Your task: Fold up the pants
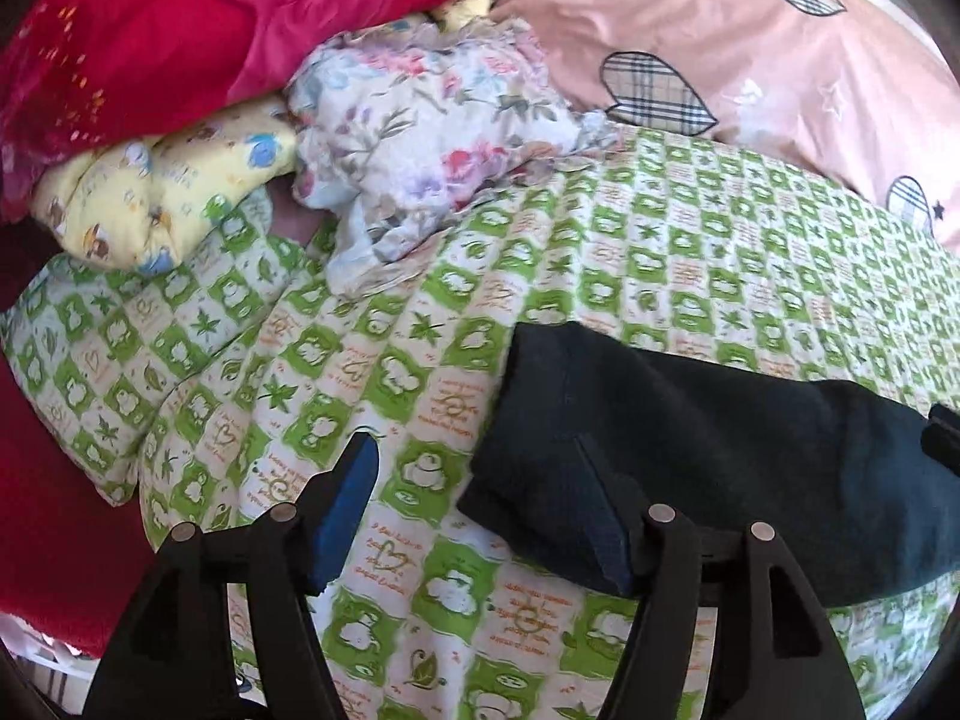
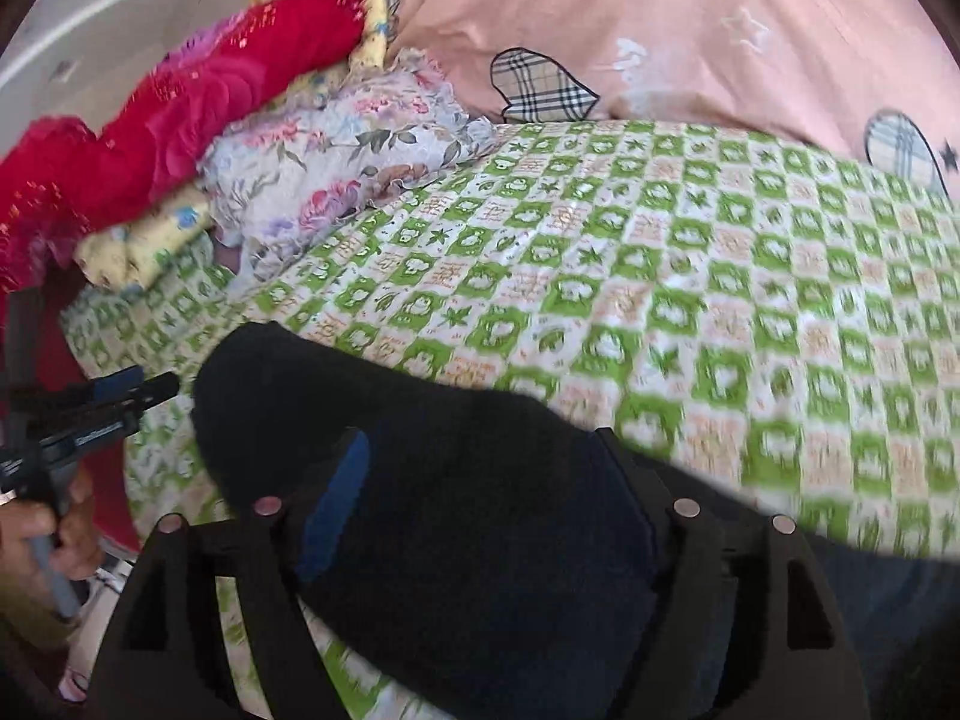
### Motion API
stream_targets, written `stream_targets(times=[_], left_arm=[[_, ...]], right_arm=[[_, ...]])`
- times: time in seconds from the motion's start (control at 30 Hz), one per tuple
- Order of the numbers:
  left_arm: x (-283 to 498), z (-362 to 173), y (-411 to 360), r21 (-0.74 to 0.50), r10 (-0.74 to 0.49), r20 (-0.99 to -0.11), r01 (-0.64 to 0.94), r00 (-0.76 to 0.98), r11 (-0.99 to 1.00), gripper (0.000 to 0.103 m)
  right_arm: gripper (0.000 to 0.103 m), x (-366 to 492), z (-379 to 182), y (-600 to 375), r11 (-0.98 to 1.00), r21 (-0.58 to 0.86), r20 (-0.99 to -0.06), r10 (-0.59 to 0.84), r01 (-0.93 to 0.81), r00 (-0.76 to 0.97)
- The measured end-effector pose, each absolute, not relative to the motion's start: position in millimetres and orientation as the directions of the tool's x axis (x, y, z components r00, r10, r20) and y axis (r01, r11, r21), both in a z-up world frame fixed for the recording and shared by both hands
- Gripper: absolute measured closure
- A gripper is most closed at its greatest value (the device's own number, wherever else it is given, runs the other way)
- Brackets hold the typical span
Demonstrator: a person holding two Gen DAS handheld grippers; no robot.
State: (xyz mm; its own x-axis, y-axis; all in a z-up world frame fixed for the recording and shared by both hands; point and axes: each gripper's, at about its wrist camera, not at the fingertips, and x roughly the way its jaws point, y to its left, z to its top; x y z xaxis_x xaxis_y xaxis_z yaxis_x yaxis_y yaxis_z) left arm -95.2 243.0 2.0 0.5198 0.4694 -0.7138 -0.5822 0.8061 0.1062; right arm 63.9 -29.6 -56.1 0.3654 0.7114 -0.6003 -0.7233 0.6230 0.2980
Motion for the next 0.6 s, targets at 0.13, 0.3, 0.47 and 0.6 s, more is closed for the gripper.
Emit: stream_targets(times=[0.13, 0.3, 0.47, 0.6], left_arm=[[-93, 9, 227, 0.084, 0.441, -0.709, -0.555, 0.551, 0.828, 0.033], [-86, 12, 204, 0.096, 0.423, -0.705, -0.514, 0.57, 0.853, 0.029], [-77, 13, 180, 0.088, 0.379, -0.709, -0.459, 0.595, 0.884, 0.029], [-68, 14, 159, 0.088, 0.347, -0.708, -0.411, 0.615, 0.908, 0.027]], right_arm=[[0.027, 50, -60, -56, 0.652, 0.317, -0.6, 0.7, -0.689, 0.387], [0.026, 36, -60, -94, 0.689, 0.34, -0.586, 0.688, -0.64, 0.428], [0.022, 25, -59, -124, 0.727, 0.337, -0.575, 0.662, -0.598, 0.482], [0.018, 18, -62, -152, 0.761, 0.346, -0.568, 0.636, -0.549, 0.523]])
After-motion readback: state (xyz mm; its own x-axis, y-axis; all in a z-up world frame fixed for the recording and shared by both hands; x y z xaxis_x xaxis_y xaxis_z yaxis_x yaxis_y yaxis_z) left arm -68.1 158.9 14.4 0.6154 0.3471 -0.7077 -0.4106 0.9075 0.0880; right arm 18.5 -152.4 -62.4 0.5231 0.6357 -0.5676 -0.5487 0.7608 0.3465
